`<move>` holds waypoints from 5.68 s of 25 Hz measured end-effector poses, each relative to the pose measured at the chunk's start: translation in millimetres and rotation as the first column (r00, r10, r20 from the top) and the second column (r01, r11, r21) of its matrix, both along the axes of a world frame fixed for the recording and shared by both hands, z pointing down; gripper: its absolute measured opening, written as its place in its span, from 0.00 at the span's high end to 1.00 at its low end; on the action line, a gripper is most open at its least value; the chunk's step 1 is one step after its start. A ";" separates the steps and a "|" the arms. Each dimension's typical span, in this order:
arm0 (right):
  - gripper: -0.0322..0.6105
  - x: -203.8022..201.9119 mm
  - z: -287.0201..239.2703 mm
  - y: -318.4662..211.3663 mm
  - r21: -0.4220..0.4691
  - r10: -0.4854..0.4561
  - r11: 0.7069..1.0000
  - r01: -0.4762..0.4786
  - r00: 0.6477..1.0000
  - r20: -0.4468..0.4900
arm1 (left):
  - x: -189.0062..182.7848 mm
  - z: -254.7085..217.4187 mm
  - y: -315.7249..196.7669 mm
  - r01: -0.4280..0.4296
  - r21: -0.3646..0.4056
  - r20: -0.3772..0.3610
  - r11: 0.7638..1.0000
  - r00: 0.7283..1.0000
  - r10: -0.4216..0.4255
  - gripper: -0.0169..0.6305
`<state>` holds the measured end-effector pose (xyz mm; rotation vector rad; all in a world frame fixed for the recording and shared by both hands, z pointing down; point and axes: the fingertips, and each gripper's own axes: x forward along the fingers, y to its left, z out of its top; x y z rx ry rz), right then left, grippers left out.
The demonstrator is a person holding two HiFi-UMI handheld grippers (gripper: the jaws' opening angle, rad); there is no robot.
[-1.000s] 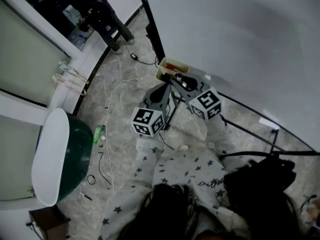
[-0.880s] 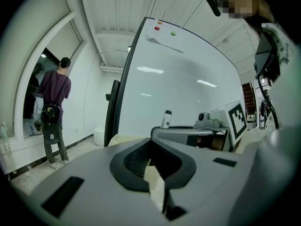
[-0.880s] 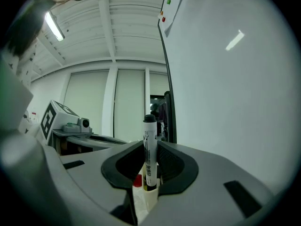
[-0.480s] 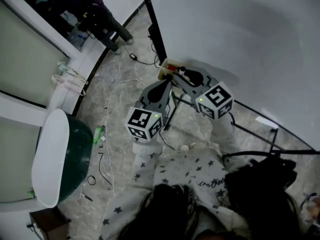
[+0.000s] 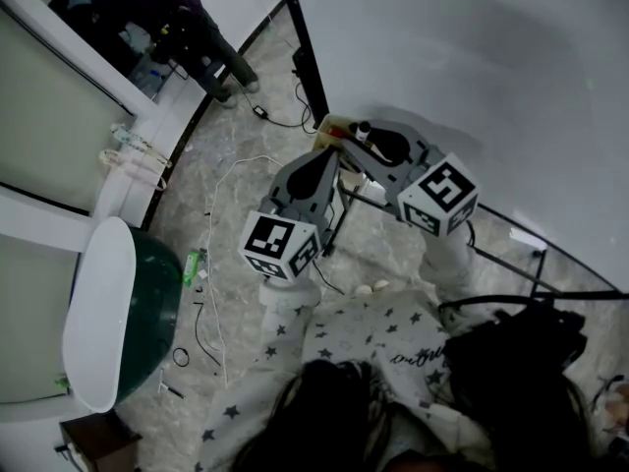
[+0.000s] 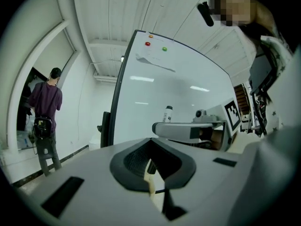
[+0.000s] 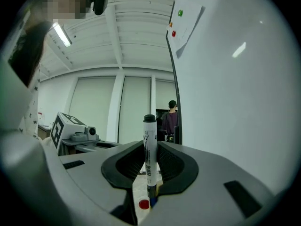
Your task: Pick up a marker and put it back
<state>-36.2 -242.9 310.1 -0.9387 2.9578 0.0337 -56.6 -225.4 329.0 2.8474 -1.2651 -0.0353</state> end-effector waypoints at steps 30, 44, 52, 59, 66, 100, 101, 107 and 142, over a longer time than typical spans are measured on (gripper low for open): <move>0.82 2.4 -25.0 7.8 0.060 -0.019 0.998 0.017 1.000 0.020 | 3.7 -10.1 -1.4 0.015 0.037 0.038 0.999 0.999 -0.016 0.97; 0.82 -3.5 17.4 -24.2 0.020 0.038 0.999 -0.038 0.999 0.022 | -4.6 16.1 -24.2 0.051 0.003 0.021 0.999 0.998 -0.051 0.97; 0.82 -13.0 60.6 -33.9 -0.026 0.047 0.999 -0.048 0.999 -0.013 | -9.4 42.7 -29.9 0.064 -0.041 0.017 0.997 0.998 -0.064 0.97; 0.82 -23.6 93.2 -26.8 -0.042 0.061 0.997 -0.065 0.995 -0.082 | -17.8 60.5 -27.2 0.084 -0.077 0.006 0.993 0.996 -0.084 0.97; 0.82 -24.3 110.8 -25.0 -0.058 0.074 0.995 -0.081 0.990 -0.119 | -21.9 71.9 -25.7 0.097 -0.097 0.000 0.990 0.995 -0.098 0.97; 0.72 -14.2 48.3 -2.5 0.006 0.030 1.000 -0.030 1.000 0.001 | -22.4 32.4 -8.5 0.088 -0.041 -0.001 0.995 0.996 -0.088 0.97; 0.72 -12.4 42.6 1.6 0.005 0.021 1.000 -0.021 1.000 -0.002 | -20.6 25.7 -5.2 0.084 -0.034 0.003 0.996 0.996 -0.084 0.97; 0.94 -6.2 8.9 22.7 0.007 -0.001 1.000 0.001 1.000 0.020 | -11.5 -6.9 13.0 0.052 -0.003 0.017 0.999 0.999 -0.052 0.97; 0.94 -13.7 -2.3 30.7 -0.033 -0.068 0.997 0.069 0.997 0.041 | -12.4 -19.5 21.6 0.047 0.015 0.012 0.999 0.999 -0.047 0.97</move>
